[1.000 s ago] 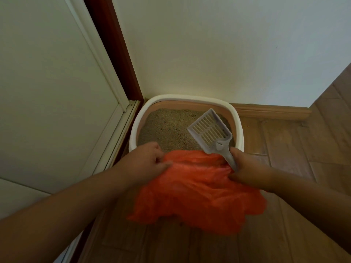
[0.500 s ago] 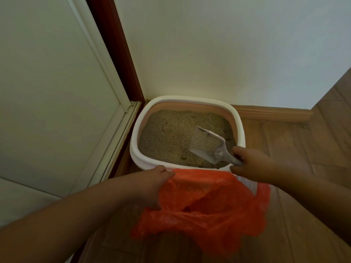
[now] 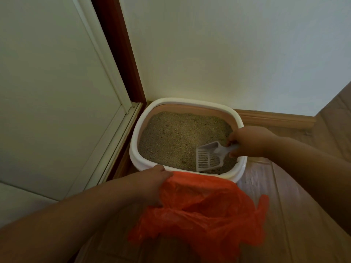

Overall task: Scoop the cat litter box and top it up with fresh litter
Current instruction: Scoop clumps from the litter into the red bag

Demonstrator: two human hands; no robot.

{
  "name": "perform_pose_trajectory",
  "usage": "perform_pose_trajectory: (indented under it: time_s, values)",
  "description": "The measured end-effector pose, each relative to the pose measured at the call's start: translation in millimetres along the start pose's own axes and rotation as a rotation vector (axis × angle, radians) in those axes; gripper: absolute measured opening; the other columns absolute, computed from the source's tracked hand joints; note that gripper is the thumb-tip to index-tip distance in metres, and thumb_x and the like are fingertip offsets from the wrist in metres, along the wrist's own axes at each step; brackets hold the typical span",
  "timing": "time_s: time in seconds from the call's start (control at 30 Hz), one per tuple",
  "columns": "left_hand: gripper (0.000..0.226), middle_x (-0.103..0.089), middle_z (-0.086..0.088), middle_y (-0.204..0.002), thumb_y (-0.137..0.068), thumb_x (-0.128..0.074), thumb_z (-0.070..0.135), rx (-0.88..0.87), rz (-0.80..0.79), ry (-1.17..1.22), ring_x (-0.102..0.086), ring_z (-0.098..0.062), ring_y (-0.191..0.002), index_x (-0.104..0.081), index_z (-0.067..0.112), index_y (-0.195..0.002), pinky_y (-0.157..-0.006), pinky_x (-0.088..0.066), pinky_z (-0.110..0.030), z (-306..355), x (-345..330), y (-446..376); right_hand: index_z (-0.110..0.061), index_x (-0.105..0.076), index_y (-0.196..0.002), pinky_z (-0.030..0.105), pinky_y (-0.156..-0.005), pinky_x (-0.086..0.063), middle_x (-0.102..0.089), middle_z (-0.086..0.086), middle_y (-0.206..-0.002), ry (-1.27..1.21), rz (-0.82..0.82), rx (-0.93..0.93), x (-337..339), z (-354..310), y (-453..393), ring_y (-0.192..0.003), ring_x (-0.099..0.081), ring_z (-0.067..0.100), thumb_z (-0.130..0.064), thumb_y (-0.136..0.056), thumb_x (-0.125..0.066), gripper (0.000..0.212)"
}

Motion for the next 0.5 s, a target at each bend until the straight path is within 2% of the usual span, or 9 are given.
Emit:
perform_pose_trajectory:
  time_s: [0.13,0.23,0.37,0.5]
  values:
    - [0.098,-0.038,0.003,-0.139,-0.074,-0.086,0.038,-0.005,0.031,0.015,-0.050,-0.018,-0.125,-0.030,0.030,-0.155,-0.102,-0.051,-0.036,-5.4,0.3,-1.9,-0.040,-0.068,-0.123,0.022,-0.066,-0.044,-0.061,-0.020,-0.094,0.044,-0.057,0.013,-7.9,-1.4,-13.4,-0.086,-0.057,0.005,-0.047,-0.089,-0.070,0.035]
    - [0.099,-0.037,0.004,-0.141,-0.075,-0.085,0.037,0.001,0.035,0.040,-0.049,-0.017,-0.126,-0.029,0.030,-0.156,-0.103,-0.049,-0.034,-9.9,-1.0,-1.6,-0.038,-0.070,-0.123,0.019,-0.062,-0.043,-0.067,-0.017,-0.098,0.081,-0.091,-0.017,-19.1,6.0,-17.6,-0.087,-0.061,0.005,-0.047,-0.087,-0.072,0.037]
    - [0.098,-0.034,0.004,-0.145,-0.076,-0.084,0.037,0.013,0.028,0.051,-0.049,-0.018,-0.128,-0.027,0.028,-0.156,-0.104,-0.049,-0.034,-14.7,-3.1,-1.6,-0.036,-0.070,-0.123,0.026,-0.079,-0.057,-0.070,-0.015,-0.103,0.077,-0.097,-0.010,-36.6,6.9,-20.8,-0.091,-0.064,0.007,-0.051,-0.086,-0.071,0.039]
    - [0.097,-0.036,0.003,-0.143,-0.076,-0.084,0.037,0.004,0.021,0.050,-0.049,-0.018,-0.126,-0.029,0.028,-0.155,-0.103,-0.050,-0.035,-15.4,-4.8,-4.3,-0.034,-0.071,-0.120,0.025,-0.079,-0.057,-0.070,-0.015,-0.102,0.014,-0.095,-0.021,-50.6,9.2,-24.6,-0.091,-0.064,0.006,-0.048,-0.086,-0.073,0.037]
Point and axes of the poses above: each hand's wrist, its own y-axis away from the middle knuckle, its own x-axis out of the back of the hand, z = x × y, the point moved 8 cm from there along -y, towards the middle knuckle
